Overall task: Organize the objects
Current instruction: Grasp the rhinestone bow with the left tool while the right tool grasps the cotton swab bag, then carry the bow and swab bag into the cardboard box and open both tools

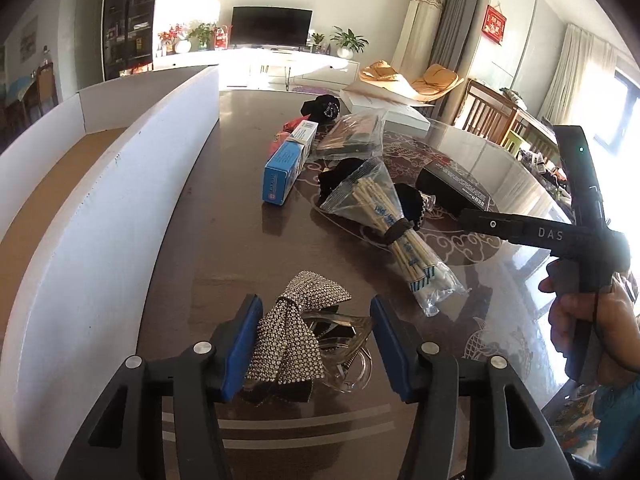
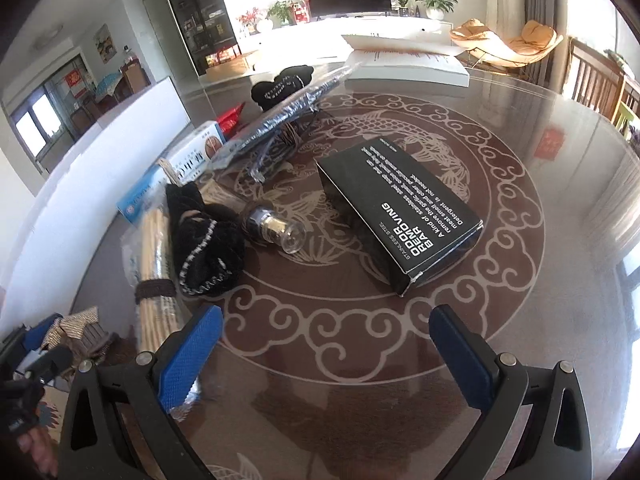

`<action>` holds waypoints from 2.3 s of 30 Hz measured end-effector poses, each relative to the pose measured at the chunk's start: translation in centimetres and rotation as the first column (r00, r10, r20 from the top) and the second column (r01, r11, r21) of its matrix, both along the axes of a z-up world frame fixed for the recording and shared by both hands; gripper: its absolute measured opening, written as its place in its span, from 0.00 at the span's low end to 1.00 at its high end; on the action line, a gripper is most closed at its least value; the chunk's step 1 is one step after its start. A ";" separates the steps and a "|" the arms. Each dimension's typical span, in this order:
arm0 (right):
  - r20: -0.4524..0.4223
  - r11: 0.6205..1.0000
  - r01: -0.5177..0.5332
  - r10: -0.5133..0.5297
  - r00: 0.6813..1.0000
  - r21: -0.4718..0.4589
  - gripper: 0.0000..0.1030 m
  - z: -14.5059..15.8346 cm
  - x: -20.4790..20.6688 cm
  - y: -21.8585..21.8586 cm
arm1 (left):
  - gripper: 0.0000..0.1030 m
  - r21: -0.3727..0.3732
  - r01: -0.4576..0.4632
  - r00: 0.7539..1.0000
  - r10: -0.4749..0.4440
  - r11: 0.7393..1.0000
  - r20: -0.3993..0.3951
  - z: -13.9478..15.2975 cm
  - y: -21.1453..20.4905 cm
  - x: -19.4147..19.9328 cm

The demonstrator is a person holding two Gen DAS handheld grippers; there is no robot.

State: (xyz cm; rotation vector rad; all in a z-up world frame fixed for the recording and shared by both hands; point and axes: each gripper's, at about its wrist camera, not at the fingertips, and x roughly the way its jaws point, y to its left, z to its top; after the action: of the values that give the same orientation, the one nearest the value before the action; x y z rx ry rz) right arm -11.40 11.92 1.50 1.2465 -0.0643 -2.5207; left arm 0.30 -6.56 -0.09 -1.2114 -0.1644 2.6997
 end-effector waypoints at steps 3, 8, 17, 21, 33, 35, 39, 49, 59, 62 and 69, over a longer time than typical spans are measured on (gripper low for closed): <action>0.070 0.983 -0.182 0.181 0.981 0.009 1.00 0.9 1.1 -4.5 | 0.54 -0.003 0.004 1.000 -0.004 1.000 0.002 -0.3 0.3 0.3; 0.167 0.941 -0.311 0.288 0.943 0.132 0.85 -0.5 0.3 -10.0 | 0.57 0.030 0.015 1.000 -0.016 0.999 0.016 -0.7 -0.4 0.8; 0.316 0.869 -0.431 0.349 0.882 0.243 0.63 -3.8 -2.9 -13.3 | 0.86 -0.042 0.076 0.997 -0.076 0.996 -0.004 -1.0 0.3 1.4; 0.290 0.872 -0.422 0.349 0.891 0.248 0.30 -3.3 -2.9 -13.2 | 0.88 -0.058 0.089 0.996 -0.088 0.994 0.010 -2.3 1.1 0.9; 0.295 0.900 -0.397 0.336 0.895 0.179 0.29 -0.6 -5.6 -10.5 | 0.92 -0.005 0.191 0.979 -0.191 0.982 -0.070 -1.5 2.2 3.7; 0.292 0.901 -0.400 0.341 0.893 0.171 0.29 0.1 -6.2 -10.4 | 0.92 -0.037 0.196 0.979 -0.198 0.980 -0.053 -2.2 3.4 3.1; 0.297 0.899 -0.409 0.352 0.888 0.158 0.29 1.5 -7.3 -9.6 | 0.52 -0.012 0.163 0.985 -0.164 0.987 -0.056 -3.6 4.3 1.3; 0.174 0.929 -0.369 0.367 0.914 -0.022 0.29 7.3 1.8 -10.1 | 0.45 0.218 0.001 0.981 0.042 0.976 -0.188 2.8 -1.2 3.5; 0.030 0.795 -0.537 0.567 0.823 -0.281 0.29 14.1 3.8 -27.2 | 0.46 0.114 -0.375 0.908 0.390 0.920 -0.153 8.0 -16.8 4.3; 0.045 0.788 -0.552 0.584 0.811 -0.271 0.31 12.4 3.8 -31.9 | 0.47 0.012 -0.470 0.882 0.470 0.883 -0.047 6.1 -20.0 2.8; 0.010 0.813 -0.500 0.526 0.850 -0.299 0.67 10.1 3.7 -31.3 | 0.71 -0.006 -0.511 0.858 0.510 0.860 -0.055 5.2 -20.9 3.6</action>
State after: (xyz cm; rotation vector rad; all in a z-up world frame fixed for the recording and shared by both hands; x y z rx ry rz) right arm -7.68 -19.41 11.58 1.0829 -0.0952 -1.9060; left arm 3.95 -27.46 5.11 -1.2445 -0.5244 3.1826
